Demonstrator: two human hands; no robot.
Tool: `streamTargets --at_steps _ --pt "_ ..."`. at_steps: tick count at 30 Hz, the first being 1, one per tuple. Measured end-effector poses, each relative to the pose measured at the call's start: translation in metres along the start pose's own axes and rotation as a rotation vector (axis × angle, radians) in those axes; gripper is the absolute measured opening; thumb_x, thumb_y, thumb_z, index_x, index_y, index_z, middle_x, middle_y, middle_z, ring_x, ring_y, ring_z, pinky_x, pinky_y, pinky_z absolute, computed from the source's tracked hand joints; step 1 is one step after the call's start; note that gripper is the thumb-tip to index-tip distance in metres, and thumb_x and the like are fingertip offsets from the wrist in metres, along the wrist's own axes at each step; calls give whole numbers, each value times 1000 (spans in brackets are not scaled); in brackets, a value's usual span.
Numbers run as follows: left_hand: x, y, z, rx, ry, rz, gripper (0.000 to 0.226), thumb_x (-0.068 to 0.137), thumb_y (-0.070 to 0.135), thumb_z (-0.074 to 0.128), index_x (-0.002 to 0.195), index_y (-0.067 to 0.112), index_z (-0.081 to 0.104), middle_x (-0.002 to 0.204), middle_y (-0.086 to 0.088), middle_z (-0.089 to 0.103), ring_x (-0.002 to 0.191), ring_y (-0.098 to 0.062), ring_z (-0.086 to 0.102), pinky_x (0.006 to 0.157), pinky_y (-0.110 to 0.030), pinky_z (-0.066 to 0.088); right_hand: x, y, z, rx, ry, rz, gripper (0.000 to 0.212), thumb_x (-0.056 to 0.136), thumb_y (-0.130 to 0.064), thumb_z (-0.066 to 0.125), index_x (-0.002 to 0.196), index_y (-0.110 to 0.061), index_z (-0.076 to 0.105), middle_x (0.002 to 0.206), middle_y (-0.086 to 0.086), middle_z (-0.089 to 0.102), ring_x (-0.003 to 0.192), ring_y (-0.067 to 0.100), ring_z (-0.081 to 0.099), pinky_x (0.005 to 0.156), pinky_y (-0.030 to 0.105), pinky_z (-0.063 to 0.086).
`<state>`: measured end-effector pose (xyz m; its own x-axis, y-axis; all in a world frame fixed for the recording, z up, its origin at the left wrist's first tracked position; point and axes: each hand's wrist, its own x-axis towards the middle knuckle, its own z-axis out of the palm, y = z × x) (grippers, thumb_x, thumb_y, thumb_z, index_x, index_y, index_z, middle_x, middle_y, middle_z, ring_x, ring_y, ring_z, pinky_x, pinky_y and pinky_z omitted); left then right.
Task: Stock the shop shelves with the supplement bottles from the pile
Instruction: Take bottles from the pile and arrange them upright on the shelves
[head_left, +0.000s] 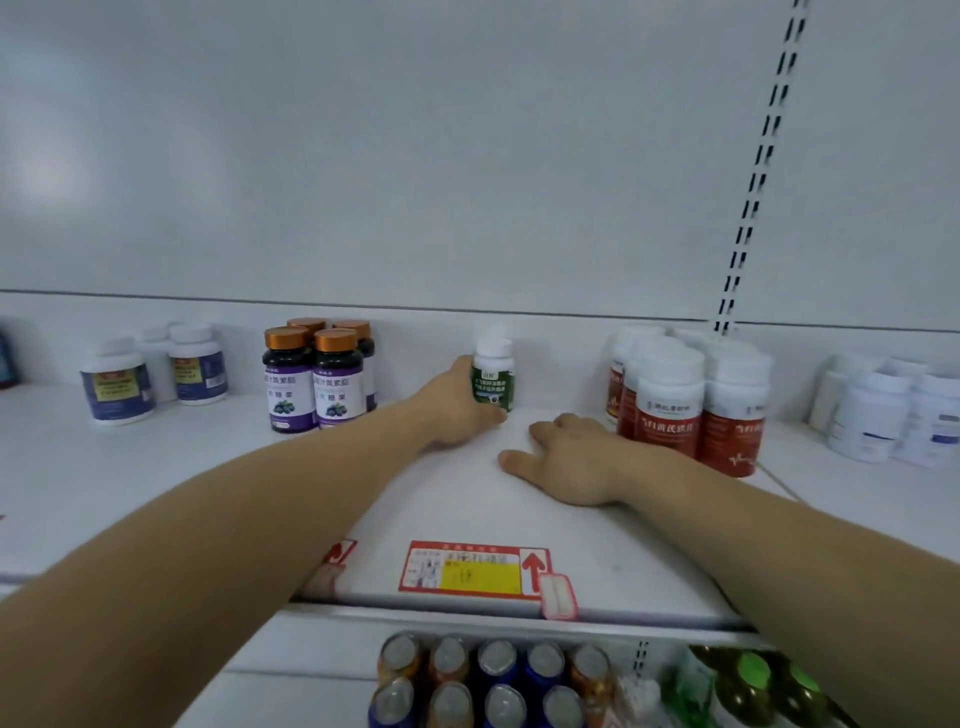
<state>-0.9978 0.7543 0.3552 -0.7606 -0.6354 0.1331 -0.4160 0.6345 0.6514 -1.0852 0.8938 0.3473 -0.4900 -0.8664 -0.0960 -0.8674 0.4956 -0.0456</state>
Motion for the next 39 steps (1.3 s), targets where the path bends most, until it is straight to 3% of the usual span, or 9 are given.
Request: streamTargets --at_steps 7,12,17,23,29,34,37,39 --pt "14 6 7 42 80 -25 57 82 29 70 125 9 39 120 -9 58 104 -26 56 81 -29 40 1 0 4 6 34 -22 80 88 -73 21 144 -17 31 147 15 31 133 34 31 107 47 30" --pt "9 5 -2 73 28 -72 70 81 35 71 134 11 33 123 -7 54 102 -22 54 81 -28 39 -9 -3 -3 -43 65 -23 77 90 -71 23 142 -15 37 141 14 40 127 32 39 103 45 36" --pt "-16 5 -24 131 11 -65 84 83 42 67 148 16 20 144 -9 40 125 -27 45 97 -32 36 -29 -9 -38 -185 316 -100 58 91 -60 40 135 -22 46 131 5 50 121 25 47 93 39 41" --pt "-54 29 -27 138 -72 74 73 85 41 65 144 22 27 141 -3 44 115 -22 49 87 -27 36 -61 30 -94 -81 428 96 59 92 -57 43 142 -26 39 146 3 40 132 25 39 101 38 36" --pt "-72 66 8 94 -128 157 77 85 46 63 147 24 23 149 -3 34 129 -23 41 99 -28 33 -77 89 -94 247 524 218 58 94 -55 41 141 -21 42 148 3 41 134 23 39 103 34 32" --pt "-72 105 39 -65 -131 127 92 81 40 71 150 26 12 152 0 30 132 -21 39 99 -28 35 -84 127 -80 555 372 162 67 91 -54 46 149 -27 26 157 -1 26 140 21 30 109 36 26" --pt "-68 127 53 -188 -152 129 88 85 22 69 149 22 9 126 10 39 110 -10 43 77 -13 40 -86 139 -74 512 307 37 74 88 -40 61 150 -22 25 155 1 29 136 20 35 103 30 31" --pt "-64 135 60 -253 -157 116 88 84 14 70 148 25 11 116 15 36 103 -6 41 79 -17 41 -85 144 -74 431 317 -23 68 85 -32 66 144 -15 35 147 5 39 128 21 43 97 29 36"
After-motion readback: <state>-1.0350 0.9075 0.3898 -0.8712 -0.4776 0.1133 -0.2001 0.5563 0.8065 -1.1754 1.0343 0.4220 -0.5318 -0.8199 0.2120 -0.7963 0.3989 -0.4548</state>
